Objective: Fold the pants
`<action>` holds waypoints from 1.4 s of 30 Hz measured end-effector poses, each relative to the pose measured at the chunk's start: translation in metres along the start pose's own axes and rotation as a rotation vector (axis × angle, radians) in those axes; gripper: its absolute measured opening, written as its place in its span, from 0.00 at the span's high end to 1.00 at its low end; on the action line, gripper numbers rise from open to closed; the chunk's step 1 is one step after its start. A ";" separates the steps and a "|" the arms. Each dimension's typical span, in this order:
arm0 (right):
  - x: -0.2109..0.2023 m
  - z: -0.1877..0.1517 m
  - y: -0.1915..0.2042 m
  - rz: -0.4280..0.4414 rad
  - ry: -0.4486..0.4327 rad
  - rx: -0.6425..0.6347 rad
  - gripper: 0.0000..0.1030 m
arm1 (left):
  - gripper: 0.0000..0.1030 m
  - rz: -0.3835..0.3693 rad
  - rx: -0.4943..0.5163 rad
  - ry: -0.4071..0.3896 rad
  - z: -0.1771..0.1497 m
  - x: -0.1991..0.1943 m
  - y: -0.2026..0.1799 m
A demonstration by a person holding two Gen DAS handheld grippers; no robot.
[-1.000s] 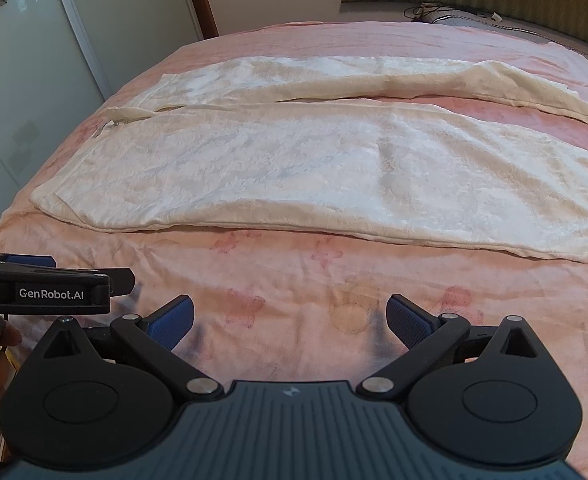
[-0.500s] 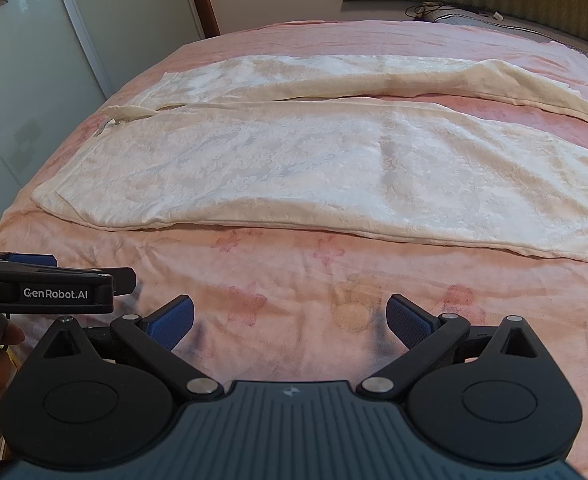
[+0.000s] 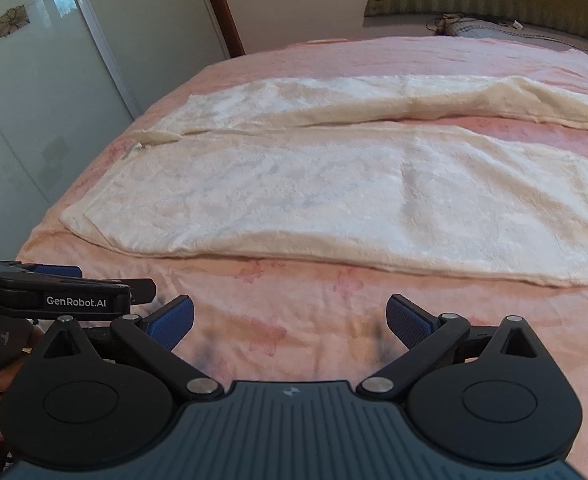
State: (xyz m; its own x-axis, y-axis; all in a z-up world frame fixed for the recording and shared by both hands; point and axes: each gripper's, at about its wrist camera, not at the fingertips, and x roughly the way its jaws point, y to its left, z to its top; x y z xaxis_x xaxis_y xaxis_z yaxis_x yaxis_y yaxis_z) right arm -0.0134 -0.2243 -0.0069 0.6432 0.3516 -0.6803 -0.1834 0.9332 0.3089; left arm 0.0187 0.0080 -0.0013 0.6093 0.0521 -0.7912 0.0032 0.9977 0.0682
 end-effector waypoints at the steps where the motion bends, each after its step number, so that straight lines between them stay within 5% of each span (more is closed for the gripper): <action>1: -0.001 0.006 -0.001 0.014 -0.016 -0.013 0.00 | 0.02 0.017 0.002 -0.014 0.005 0.000 0.002; 8: 0.010 0.064 -0.016 0.164 -0.168 -0.084 0.00 | 0.02 0.094 -0.014 -0.083 0.046 0.009 0.023; 11: 0.035 0.094 -0.019 0.194 -0.263 -0.228 0.00 | 0.02 0.098 -0.056 -0.090 0.066 0.018 0.037; 14: 0.073 0.132 -0.018 0.184 -0.208 -0.346 0.00 | 0.02 0.104 -0.070 -0.093 0.083 0.029 0.045; 18: 0.134 0.188 -0.037 0.247 -0.130 -0.290 0.00 | 0.02 0.116 -0.058 -0.083 0.103 0.048 0.049; 30: 0.315 0.303 -0.061 0.240 0.010 -0.225 0.03 | 0.02 0.126 -0.025 -0.037 0.148 0.104 0.054; 34: 0.360 0.317 -0.046 0.235 0.078 -0.285 0.15 | 0.02 0.125 -0.031 -0.016 0.163 0.121 0.060; 37: 0.374 0.313 -0.038 0.273 0.125 -0.362 0.39 | 0.02 0.117 -0.041 -0.022 0.179 0.130 0.067; 38: 0.372 0.311 -0.036 0.285 0.120 -0.401 0.55 | 0.02 0.108 -0.052 -0.027 0.187 0.133 0.069; 42: 0.354 0.299 -0.024 0.275 0.057 -0.536 0.76 | 0.02 0.039 -0.136 -0.067 0.231 0.154 0.082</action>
State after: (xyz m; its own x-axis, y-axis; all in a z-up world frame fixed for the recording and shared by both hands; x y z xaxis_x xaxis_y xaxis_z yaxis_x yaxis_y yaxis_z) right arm 0.4410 -0.1441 -0.0564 0.4804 0.5749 -0.6623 -0.6963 0.7092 0.1106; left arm 0.2961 0.0872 0.0230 0.6585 0.0922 -0.7469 -0.1260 0.9920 0.0114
